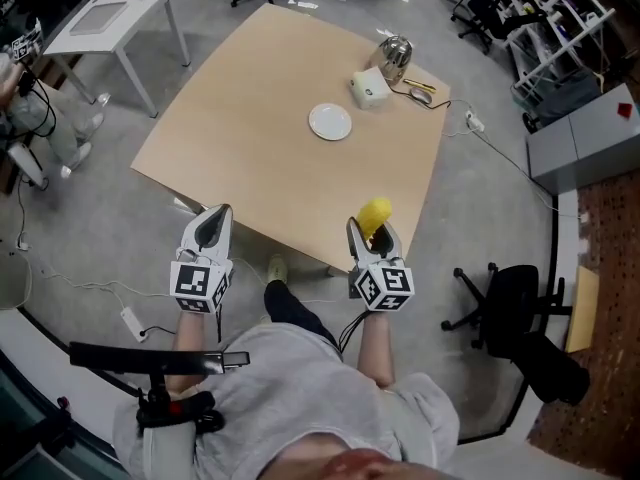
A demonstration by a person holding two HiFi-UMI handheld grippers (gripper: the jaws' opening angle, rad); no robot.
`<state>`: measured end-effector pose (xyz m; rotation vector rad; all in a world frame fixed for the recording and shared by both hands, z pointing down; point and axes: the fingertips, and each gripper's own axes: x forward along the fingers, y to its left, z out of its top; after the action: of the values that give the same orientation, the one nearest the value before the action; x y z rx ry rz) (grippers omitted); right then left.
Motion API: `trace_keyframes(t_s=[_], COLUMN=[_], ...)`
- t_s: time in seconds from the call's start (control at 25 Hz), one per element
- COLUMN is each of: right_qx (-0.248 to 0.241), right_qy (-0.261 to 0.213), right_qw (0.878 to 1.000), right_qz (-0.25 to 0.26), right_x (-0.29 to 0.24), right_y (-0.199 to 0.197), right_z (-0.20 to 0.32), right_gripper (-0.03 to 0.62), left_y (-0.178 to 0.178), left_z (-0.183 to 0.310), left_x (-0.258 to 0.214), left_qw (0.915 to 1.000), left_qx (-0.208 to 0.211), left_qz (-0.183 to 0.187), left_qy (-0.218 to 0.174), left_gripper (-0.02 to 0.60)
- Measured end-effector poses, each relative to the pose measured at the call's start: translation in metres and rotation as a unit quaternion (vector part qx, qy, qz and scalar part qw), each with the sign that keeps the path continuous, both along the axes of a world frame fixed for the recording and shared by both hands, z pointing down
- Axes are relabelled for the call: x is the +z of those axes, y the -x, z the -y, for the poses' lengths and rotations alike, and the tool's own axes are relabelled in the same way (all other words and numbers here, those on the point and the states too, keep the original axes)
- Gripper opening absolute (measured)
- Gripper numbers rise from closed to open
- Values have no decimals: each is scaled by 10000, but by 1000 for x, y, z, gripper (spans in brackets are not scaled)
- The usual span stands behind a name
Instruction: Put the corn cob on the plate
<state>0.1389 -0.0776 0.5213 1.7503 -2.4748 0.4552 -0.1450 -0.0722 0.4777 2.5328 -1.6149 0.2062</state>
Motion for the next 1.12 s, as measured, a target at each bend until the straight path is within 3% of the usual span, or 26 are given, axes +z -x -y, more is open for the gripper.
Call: trace_keyframes(t_s=[0.2,0.44,1.12], right_qx=[-91,-125,-191], right_qy=[142,328,631], right_qw=[9998,9994,9978], right_qz=[-71,-56,75], right_x=[-2,20,46], right_y=[-6,-6,-21], right_z=[21,81,155], right_gripper=[250,250,250], left_y=[-7,-11,-28], left_z=[14,71,134], left_x=[-7,16,14], left_qw=[10000,9999,9996], left_qx=[-32,-34,1], left_qz=[5,29,231], left_qy=[88,146,158], left_gripper=[20,20,20])
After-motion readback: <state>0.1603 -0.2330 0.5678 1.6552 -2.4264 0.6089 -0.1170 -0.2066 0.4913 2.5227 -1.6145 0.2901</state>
